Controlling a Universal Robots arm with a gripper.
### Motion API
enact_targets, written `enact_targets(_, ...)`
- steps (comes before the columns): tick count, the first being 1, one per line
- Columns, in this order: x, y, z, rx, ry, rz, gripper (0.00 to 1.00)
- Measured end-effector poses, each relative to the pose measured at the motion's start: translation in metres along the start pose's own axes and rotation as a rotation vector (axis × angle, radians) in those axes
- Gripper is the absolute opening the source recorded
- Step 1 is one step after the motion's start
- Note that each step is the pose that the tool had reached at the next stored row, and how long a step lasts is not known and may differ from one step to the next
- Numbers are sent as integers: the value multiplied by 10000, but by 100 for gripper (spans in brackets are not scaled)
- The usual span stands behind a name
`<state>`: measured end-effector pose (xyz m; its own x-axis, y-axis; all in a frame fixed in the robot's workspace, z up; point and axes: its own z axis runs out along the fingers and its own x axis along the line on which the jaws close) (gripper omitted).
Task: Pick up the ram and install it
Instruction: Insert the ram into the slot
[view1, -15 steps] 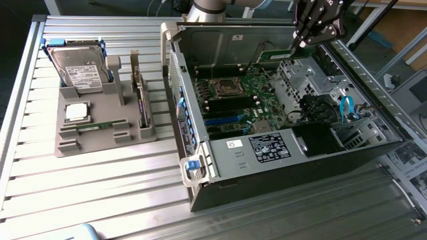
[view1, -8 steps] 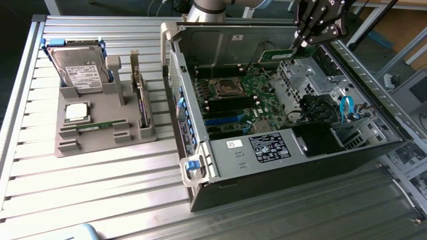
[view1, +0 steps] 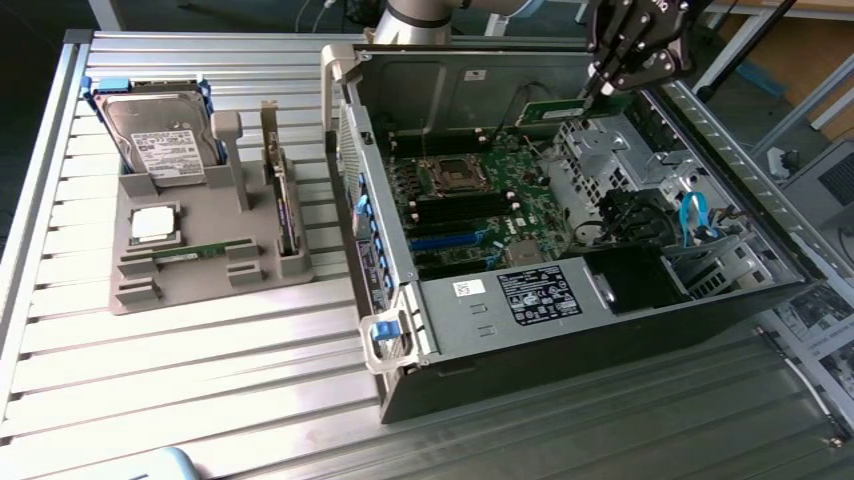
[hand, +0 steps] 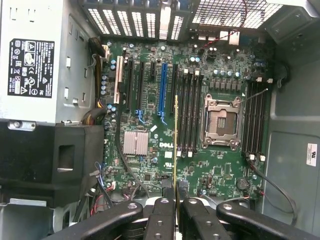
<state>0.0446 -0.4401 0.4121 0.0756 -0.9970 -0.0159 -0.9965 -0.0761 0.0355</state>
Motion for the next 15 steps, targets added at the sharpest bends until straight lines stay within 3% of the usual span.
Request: enact_targets(15, 1, 12, 105, 0, -2, 0, 13)
